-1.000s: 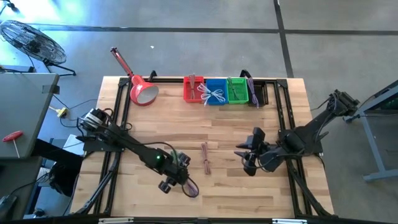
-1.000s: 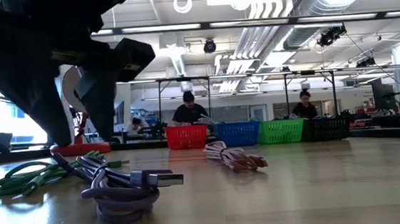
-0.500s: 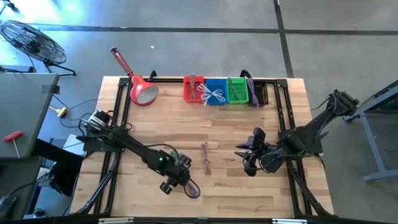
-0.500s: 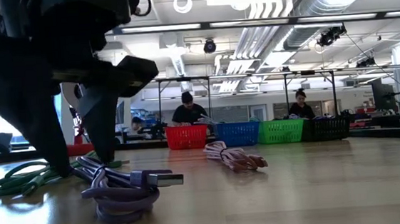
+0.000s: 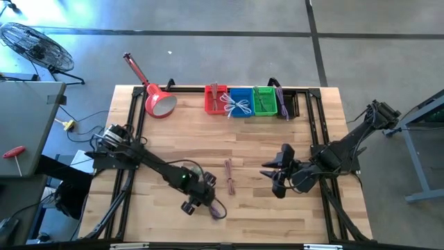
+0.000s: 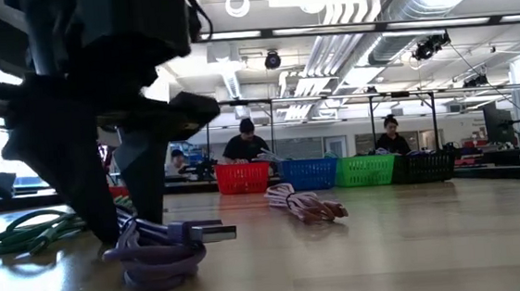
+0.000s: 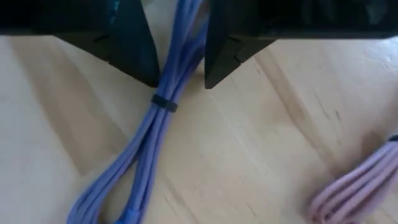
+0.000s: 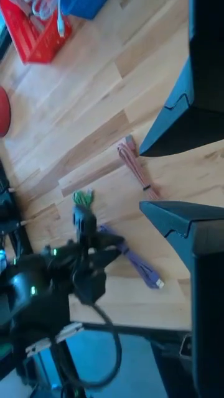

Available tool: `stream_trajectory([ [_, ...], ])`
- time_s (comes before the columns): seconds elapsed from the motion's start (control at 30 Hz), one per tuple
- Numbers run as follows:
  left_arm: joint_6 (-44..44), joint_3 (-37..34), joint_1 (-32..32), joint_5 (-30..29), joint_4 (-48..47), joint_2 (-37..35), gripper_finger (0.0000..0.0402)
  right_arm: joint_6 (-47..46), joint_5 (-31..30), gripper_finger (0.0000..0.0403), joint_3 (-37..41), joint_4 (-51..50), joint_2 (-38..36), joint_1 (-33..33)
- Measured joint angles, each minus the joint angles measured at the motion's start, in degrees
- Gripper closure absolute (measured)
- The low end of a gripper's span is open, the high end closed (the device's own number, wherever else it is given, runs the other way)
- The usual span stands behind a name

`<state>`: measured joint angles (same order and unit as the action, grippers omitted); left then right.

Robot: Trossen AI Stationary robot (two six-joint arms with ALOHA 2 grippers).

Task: Pick & Place USB Port
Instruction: Put the purple charger cable into the black bin

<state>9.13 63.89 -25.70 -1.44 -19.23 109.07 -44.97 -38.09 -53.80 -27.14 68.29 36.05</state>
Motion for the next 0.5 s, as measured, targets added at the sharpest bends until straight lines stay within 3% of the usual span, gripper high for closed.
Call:
stream_trajectory([
  [0.07,0.0,0.0,1.2,2.9,0.2,2.0,0.0303,0.0,0.8,0.0286,0.0,0.5,0.0,0.0],
  [0.2,-0.7,0.1,2.4,2.5,1.1,3.3,0.0378,0.1,2.1,0.0286,0.0,1.5,0.0,0.0],
  [0.37,-2.4,1.2,2.4,-0.3,0.8,1.6,0.0390,2.3,2.4,0.0286,0.0,2.3,0.0,0.9],
  [0.5,-0.6,6.0,1.1,-10.2,-8.1,-0.7,0.0394,2.0,1.2,0.0286,0.0,3.5,0.0,1.5],
])
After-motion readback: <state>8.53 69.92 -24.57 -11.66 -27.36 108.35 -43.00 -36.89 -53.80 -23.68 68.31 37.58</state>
